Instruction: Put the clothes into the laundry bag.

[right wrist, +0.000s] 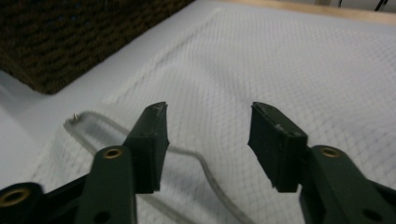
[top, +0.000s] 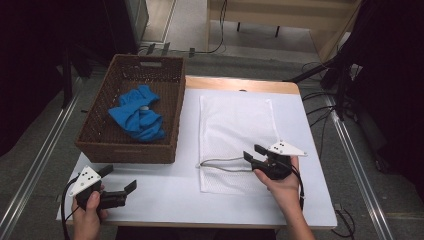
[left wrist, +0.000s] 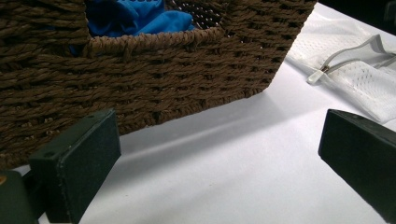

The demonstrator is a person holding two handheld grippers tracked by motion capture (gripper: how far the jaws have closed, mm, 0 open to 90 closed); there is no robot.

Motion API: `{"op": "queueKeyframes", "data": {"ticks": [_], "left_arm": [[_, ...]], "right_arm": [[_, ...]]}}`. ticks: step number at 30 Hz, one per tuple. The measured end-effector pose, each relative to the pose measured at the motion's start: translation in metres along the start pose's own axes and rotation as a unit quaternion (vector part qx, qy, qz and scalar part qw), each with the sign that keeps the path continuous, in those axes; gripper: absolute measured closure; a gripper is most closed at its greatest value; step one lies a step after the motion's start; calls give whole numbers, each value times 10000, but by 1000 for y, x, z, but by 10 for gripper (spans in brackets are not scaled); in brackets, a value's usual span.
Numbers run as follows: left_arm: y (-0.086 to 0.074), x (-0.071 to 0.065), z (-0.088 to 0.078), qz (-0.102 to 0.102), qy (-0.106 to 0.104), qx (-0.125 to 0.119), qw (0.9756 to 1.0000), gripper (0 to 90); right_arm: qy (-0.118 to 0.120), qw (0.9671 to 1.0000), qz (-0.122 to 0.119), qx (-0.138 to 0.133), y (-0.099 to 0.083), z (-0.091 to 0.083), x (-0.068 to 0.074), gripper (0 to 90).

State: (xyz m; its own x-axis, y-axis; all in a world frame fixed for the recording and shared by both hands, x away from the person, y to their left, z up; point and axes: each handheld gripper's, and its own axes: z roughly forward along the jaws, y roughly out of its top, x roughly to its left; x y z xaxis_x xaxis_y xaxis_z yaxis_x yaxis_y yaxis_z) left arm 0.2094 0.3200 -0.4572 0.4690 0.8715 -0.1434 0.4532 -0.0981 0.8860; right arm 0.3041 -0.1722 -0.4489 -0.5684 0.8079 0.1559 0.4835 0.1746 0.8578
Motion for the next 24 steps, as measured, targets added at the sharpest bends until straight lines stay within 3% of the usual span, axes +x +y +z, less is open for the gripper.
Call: {"op": "queueKeyframes", "data": {"ticks": [5, 8, 9, 10, 11, 12, 14, 16, 20, 22, 24], "left_arm": [[1, -1, 1, 58, -3, 30, 10000, 0], [1, -2, 1, 63, -9, 31, 10000, 0], [1, -2, 1, 74, -16, 35, 10000, 0], [1, -3, 1, 81, -7, 61, 9999, 0], [1, -3, 1, 81, -7, 61, 9999, 0], [1, -3, 2, 80, -4, 58, 10000, 0], [1, -4, 2, 88, 20, 59, 9999, 0], [2, -5, 3, 143, 53, 36, 9999, 0], [10, -10, 0, 202, 5, -17, 9998, 0], [16, -14, -3, 174, -70, -98, 9998, 0], [25, -22, -4, 140, -153, -114, 9997, 0]], "right_arm": [[-346, 9974, -53, 630, -15, 15, 4, 215], [-499, 9957, -19, 784, -17, 19, 3, 195], [-600, 9947, -22, 834, -17, 22, 3, 203], [-837, 9915, -94, 990, -17, 27, 3, 235], [-837, 9915, -94, 990, -17, 27, 3, 235], [-1057, 9868, -49, 1228, -17, 33, 4, 287], [-1122, 9857, 46, 1259, -15, 37, 3, 326], [-1348, 9838, 126, 1174, -13, 38, 2, 419], [-1309, 9872, 254, 878, -7, 34, -3, 586], [-1148, 9911, 307, 603, -3, 27, -6, 689], [-786, 9951, 378, 462, 0, 20, -9, 805]]}}
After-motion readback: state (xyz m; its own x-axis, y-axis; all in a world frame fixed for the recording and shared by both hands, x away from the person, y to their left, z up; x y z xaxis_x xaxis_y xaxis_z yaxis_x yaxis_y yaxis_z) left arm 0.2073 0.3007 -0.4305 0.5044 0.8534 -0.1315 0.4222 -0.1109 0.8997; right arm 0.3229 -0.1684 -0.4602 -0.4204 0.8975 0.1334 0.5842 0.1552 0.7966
